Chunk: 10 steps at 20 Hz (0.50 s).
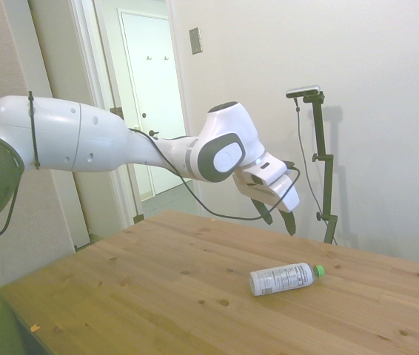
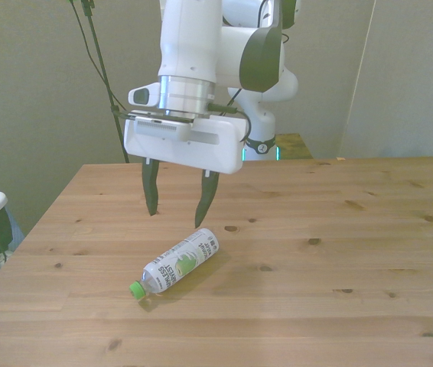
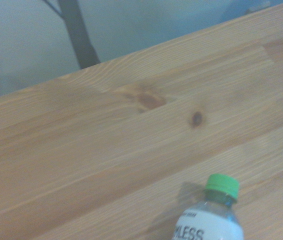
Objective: Stand the water bottle
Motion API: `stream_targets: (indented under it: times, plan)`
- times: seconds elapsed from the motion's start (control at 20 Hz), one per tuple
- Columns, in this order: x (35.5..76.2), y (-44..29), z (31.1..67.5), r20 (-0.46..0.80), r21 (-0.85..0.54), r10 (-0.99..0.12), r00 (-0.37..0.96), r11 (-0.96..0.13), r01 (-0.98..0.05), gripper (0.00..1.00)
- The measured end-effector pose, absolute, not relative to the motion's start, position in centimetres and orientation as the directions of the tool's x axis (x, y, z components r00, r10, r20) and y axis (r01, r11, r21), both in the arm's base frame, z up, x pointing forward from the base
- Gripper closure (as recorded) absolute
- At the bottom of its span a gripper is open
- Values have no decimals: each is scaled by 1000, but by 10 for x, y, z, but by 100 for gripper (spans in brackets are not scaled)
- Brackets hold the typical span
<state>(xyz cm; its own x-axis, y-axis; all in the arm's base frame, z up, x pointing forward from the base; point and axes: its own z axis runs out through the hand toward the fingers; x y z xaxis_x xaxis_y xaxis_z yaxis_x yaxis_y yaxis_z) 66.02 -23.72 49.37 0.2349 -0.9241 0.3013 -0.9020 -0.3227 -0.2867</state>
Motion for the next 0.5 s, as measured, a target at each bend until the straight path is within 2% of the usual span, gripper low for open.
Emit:
stream_targets:
  times: [0.5]
  plan:
    - [691,-289,424,312,-277,-943,116,-207,-938,0]
